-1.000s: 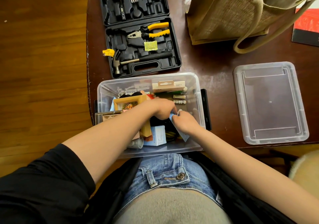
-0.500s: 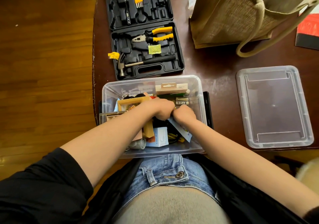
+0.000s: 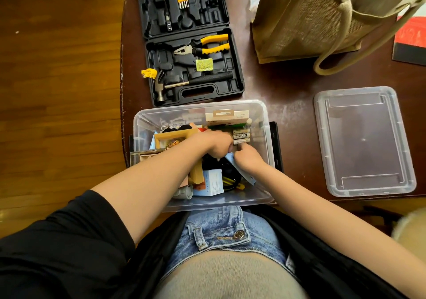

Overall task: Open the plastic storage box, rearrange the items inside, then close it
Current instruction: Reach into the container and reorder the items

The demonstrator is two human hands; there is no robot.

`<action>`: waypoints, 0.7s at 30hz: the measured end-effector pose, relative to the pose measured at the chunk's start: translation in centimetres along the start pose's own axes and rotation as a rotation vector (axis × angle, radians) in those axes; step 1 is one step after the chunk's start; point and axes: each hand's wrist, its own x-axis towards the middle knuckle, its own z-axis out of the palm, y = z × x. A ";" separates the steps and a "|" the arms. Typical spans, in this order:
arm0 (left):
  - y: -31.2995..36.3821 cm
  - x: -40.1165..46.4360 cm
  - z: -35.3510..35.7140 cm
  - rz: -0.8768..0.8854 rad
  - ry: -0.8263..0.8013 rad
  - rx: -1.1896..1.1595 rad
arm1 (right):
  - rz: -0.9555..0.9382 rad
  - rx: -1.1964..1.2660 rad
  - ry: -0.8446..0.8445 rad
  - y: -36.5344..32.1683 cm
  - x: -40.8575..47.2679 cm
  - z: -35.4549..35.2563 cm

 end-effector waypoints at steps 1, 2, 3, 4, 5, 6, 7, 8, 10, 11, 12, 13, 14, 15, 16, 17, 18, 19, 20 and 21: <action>0.0 0.0 -0.1 -0.001 -0.003 -0.014 | 0.002 0.005 0.011 0.0 0.0 -0.1; -0.1 0.0 -0.2 -0.003 -0.002 -0.031 | 0.007 0.020 0.025 0.0 0.1 -0.1; -0.1 0.0 -0.3 -0.006 -0.001 -0.044 | 0.007 0.039 0.043 -0.1 0.1 -0.2; -0.1 0.0 -0.3 -0.007 0.000 -0.052 | 0.003 0.058 0.063 -0.1 0.1 -0.2; -0.2 0.0 -0.3 -0.007 -0.001 -0.053 | -0.009 0.072 0.081 -0.2 -0.1 -0.2; -0.1 0.0 -0.3 -0.007 -0.005 -0.050 | -0.024 0.078 0.096 -0.3 -0.2 -0.2; -0.1 0.0 -0.3 -0.009 -0.011 -0.048 | -0.038 0.076 0.108 -0.3 -0.3 -0.2; 0.0 0.1 -0.3 -0.013 -0.020 -0.050 | -0.044 0.067 0.118 -0.3 -0.3 -0.1; 0.1 0.2 -0.2 -0.026 -0.025 -0.066 | -0.039 0.053 0.124 -0.2 -0.3 0.1; 0.1 0.3 -0.1 -0.032 -0.018 -0.079 | -0.032 0.055 0.113 -0.2 -0.3 0.0; 0.1 0.3 -0.1 -0.036 -0.004 -0.092 | -0.027 0.058 0.099 -0.2 -0.3 0.0; 0.1 0.3 0.1 -0.038 0.014 -0.103 | -0.027 0.056 0.082 -0.2 -0.2 -0.1; 0.1 0.4 0.2 -0.039 0.032 -0.111 | -0.033 0.046 0.065 -0.2 -0.3 -0.1; 0.1 0.5 0.3 -0.041 0.047 -0.113 | -0.044 0.028 0.053 -0.2 -0.3 -0.2; 0.1 0.6 0.4 -0.042 0.052 -0.107 | -0.050 0.007 0.046 -0.3 -0.4 -0.3; 0.1 0.7 0.4 -0.041 0.048 -0.089 | -0.057 -0.016 0.042 -0.3 -0.6 -0.4; 0.1 0.7 0.5 -0.037 0.038 -0.061 | -0.061 -0.044 0.038 -0.4 -1.0 -0.6; 0.1 0.8 0.6 -0.032 0.026 -0.027 | -0.064 -0.081 0.032 -0.6 -1.5 -0.8; 0.1 0.9 0.7 -0.028 0.014 0.004 | -0.071 -0.128 0.030 -0.7 -2.1 -0.9; 0.1 0.9 0.7 -0.024 0.002 0.035 | -0.085 -0.194 0.032 -0.9 -2.7 -1.0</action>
